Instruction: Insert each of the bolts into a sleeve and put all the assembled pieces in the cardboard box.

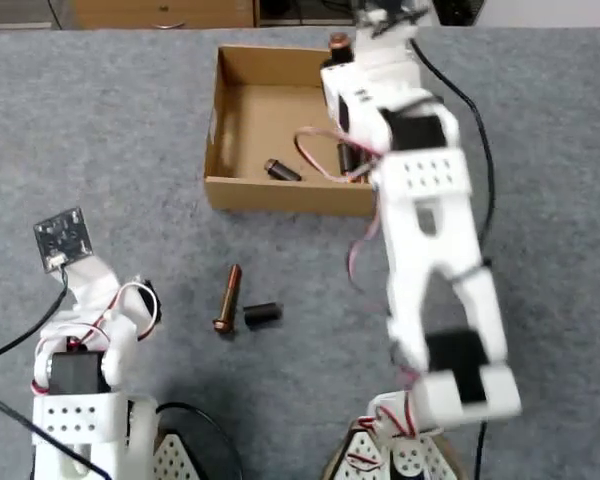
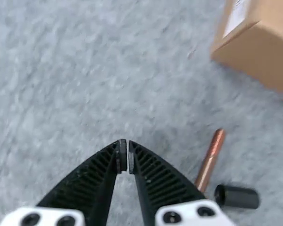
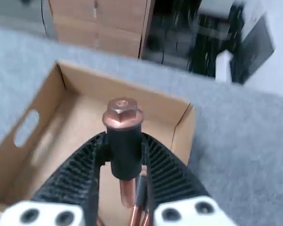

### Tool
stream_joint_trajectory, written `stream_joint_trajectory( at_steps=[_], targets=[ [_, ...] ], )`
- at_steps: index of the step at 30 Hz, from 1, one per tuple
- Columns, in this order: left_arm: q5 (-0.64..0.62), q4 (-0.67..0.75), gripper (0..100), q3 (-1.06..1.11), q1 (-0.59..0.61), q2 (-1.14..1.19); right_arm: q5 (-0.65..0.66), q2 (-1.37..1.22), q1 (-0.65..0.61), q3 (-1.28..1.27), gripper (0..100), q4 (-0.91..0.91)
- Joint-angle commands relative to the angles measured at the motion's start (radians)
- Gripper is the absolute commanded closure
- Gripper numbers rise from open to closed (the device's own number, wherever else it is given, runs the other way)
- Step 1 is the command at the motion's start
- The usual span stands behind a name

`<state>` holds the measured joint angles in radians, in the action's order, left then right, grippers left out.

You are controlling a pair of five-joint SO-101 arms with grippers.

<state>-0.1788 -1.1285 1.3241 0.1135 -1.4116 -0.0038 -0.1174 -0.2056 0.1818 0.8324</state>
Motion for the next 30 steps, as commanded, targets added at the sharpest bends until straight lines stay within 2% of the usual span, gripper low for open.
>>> stream_joint_trajectory(
  at_steps=[1,4,10,13,19,21,26,30],
  targets=[
    [0.009,0.018,98,0.048,0.011,-0.005,0.000,-0.189,0.015,0.252,99.8,0.087],
    [0.009,0.035,98,0.115,0.011,-0.005,0.000,-0.357,0.015,0.403,99.8,0.161],
    [0.009,0.233,98,0.305,0.112,-0.007,0.000,-0.656,0.016,0.688,99.8,0.292],
    [0.008,0.238,98,0.301,0.147,-0.012,0.000,-0.782,0.024,0.817,99.8,0.344],
    [0.008,0.238,98,0.316,0.144,-0.042,0.008,-0.998,0.033,1.030,99.6,0.433],
    [0.008,0.236,98,0.318,0.144,-0.051,0.008,-1.052,0.033,1.098,96.4,0.473],
    [0.008,0.236,98,0.324,0.144,-0.051,0.002,-1.144,0.036,1.273,80.0,0.571],
    [0.008,0.236,98,0.325,0.144,-0.051,0.005,-1.176,0.036,1.415,79.2,0.631]
  ],
)
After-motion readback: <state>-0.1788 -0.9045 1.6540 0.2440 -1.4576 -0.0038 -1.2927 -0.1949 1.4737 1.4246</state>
